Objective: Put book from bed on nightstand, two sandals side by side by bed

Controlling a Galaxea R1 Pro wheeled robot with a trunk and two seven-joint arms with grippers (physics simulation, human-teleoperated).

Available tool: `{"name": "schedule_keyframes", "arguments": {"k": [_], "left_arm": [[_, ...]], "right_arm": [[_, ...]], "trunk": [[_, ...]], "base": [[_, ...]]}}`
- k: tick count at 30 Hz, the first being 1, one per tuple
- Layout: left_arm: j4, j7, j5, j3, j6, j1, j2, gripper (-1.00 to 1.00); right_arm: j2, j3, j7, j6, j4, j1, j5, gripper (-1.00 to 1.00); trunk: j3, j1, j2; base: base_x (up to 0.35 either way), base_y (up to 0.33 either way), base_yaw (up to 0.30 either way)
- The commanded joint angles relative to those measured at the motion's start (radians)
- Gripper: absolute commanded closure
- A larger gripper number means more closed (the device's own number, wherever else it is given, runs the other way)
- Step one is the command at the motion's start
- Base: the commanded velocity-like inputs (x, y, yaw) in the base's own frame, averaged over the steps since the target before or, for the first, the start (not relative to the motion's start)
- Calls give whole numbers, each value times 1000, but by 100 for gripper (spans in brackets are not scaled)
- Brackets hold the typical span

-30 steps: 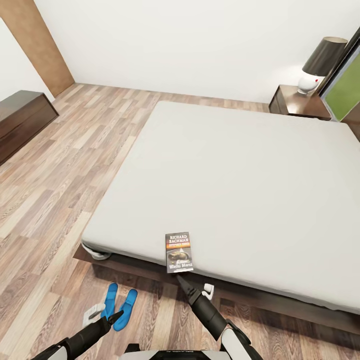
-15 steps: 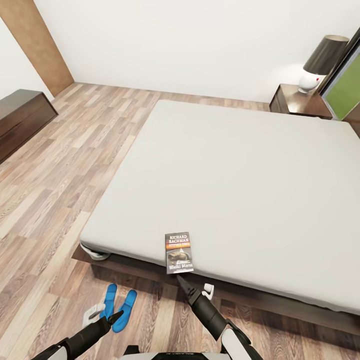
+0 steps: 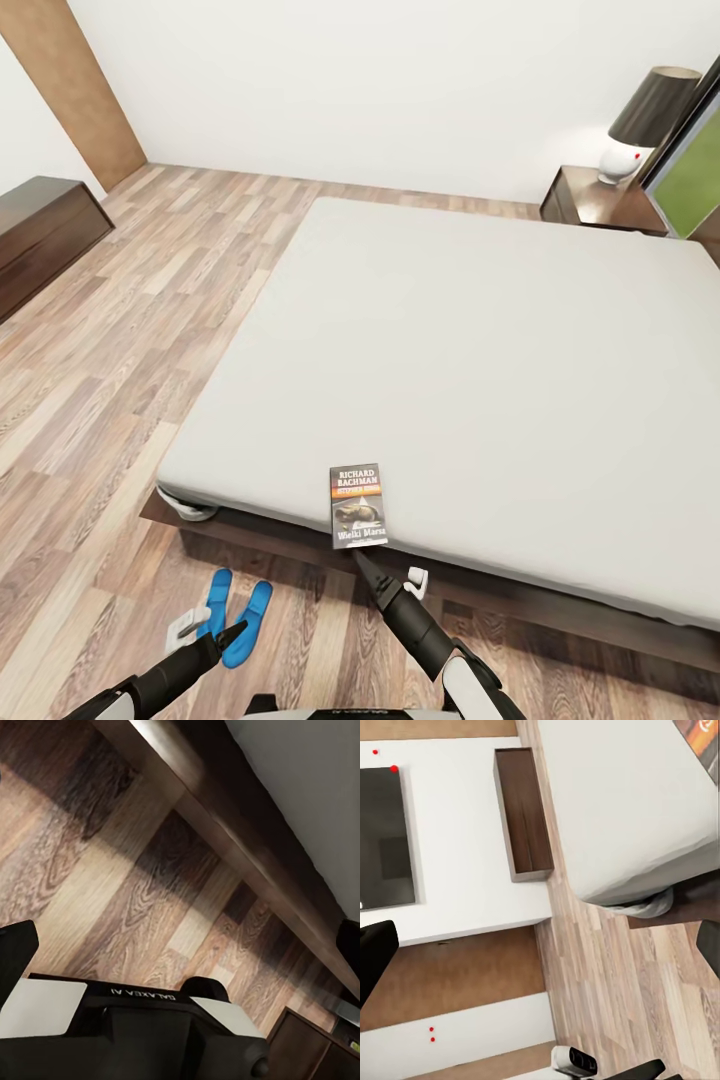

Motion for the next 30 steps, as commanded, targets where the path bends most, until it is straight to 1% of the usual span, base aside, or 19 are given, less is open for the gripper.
{"name": "schedule_keyframes", "arguments": {"k": [1,30], "left_arm": [[0,-3,10,-8,2,-1,0,-100],[0,-3,10,-8,2,0,0,-100]], "right_arm": [[0,1,2,10,0,0,-11,-100],[0,1,2,10,0,0,-11,-100]], "trunk": [[-4,4,-8],[-95,115,-211]], "base": [[0,0,0],[0,0,0]]}}
